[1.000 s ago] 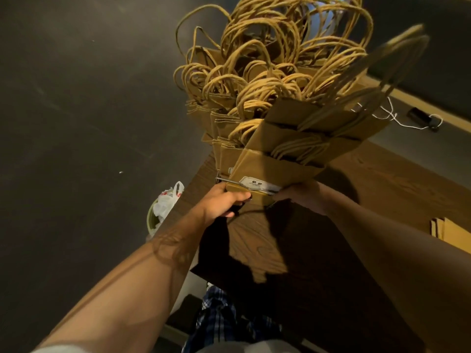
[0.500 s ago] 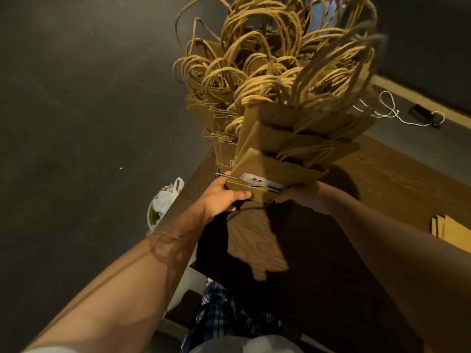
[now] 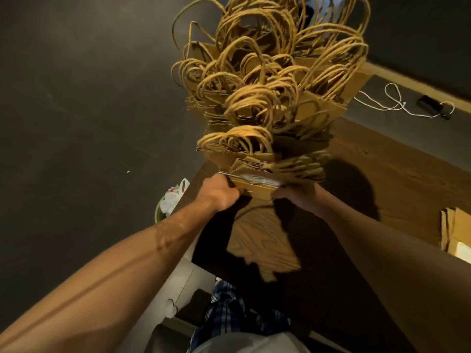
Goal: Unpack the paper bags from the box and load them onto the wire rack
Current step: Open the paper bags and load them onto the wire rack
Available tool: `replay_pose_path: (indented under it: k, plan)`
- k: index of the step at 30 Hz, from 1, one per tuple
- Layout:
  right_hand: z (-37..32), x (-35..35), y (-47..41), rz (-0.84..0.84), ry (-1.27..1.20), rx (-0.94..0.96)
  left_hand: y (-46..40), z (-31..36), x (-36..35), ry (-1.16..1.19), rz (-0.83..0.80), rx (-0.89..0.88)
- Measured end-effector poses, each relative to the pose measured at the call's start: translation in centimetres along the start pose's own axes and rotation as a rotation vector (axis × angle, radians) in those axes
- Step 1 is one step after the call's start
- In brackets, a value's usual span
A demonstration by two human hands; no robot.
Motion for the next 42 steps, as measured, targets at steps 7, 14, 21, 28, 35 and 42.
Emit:
replay_pose_path:
  k: [7, 14, 21, 28, 35, 42]
  plan:
    - [1.2, -0.7, 0.2, 0.165, -0.193, -0.08, 2.4, -0.8, 5.8, -0.048, 0.336, -0.271]
    - [2.0, -1.2, 0.7, 0.269, -0.068, -0.045, 3.5, 0.9, 7.4, 0.216, 0.423, -0.503]
    - [-0.5, -0.6, 1.9, 0.533, -0.028, 0.054, 3.6, 3.1, 6.9, 0.187, 0.425, -0.58]
    - [1.8, -1.2, 0.1, 0.495, -0.066, -0.143, 0.9, 1.2, 5.1, 0.425, 0.262, -0.234]
    - [2.2, -1.0, 0.6, 0.539, -0.054, -0.168, -0.9, 1.3, 2.3, 0.379, 0.006, -0.284]
    - [2.7, -0.2, 1.0, 0.541, -0.061, -0.188, -1.2, 2.1, 1.2, 0.411, -0.03, -0.295]
Point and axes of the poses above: each hand's wrist, its own y-axis away from the middle knuckle, its own x-axis out of the back of the hand, z = x × y, the point moved 6 cm from there along -y, towards the middle knuckle, and after that the axes turned 6 degrees about x, right-handed, at the moved point
